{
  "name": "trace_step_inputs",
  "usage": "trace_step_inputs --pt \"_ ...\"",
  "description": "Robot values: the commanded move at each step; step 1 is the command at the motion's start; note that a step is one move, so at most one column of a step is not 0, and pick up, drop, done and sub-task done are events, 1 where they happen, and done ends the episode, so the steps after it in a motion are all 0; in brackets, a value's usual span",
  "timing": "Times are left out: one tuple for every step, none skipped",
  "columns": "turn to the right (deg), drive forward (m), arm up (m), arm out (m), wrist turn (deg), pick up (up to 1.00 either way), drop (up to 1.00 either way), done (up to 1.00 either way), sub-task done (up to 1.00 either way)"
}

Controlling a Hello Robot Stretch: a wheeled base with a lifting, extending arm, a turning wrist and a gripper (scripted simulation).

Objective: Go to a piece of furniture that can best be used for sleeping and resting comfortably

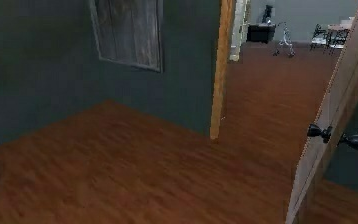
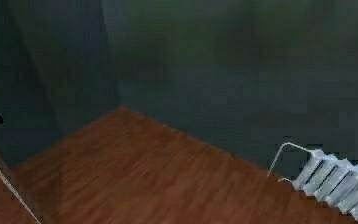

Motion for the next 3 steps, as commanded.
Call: trace_step_inputs --pt "0.0 0.50 0.00 0.00 0.0 0.00 0.00 0.00 0.00" --pt "6.0 0.00 0.00 0.00 0.0 0.00 0.00 0.00 0.00" --pt "0.0 0.70 0.00 0.00 0.0 0.00 0.00 0.00 0.00"
